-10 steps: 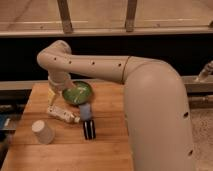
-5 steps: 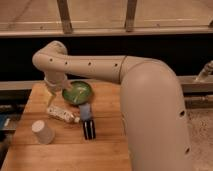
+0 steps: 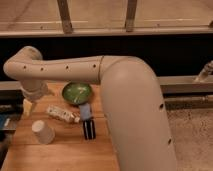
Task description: Place the ceramic cup over the eraser
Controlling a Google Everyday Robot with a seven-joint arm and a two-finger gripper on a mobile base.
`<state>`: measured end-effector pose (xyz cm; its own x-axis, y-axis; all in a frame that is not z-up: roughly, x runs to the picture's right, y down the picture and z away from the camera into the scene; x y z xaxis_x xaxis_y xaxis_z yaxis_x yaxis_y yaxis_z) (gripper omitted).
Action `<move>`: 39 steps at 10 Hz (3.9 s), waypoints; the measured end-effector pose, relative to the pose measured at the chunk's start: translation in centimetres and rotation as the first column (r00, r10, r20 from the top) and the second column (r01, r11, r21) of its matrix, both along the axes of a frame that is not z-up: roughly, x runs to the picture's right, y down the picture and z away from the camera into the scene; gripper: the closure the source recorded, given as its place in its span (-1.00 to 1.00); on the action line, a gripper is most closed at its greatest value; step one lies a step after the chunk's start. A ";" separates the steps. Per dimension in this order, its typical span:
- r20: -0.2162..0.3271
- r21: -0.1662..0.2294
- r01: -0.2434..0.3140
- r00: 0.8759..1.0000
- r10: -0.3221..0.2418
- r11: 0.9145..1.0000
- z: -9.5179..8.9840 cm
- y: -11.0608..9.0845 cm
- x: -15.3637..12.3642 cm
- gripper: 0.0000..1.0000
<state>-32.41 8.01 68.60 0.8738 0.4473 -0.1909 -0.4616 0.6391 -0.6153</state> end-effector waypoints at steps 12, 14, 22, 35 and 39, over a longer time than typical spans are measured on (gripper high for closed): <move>0.040 -0.061 0.025 0.999 -0.022 0.998 3.5 8.1 -0.4 -0.60; 0.046 -0.082 0.020 0.999 -0.016 0.996 3.8 9.1 -0.8 -0.60; 0.019 -0.143 0.019 1.000 -0.017 0.990 6.0 11.8 -1.2 -0.57; 0.038 -0.089 0.102 0.994 -0.099 0.991 4.7 9.9 -1.3 0.81; -0.006 0.001 0.089 0.996 -0.089 0.996 3.2 3.8 1.0 0.81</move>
<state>-31.41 11.83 71.77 0.9091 0.3679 -0.1954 -0.4062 0.6790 -0.6116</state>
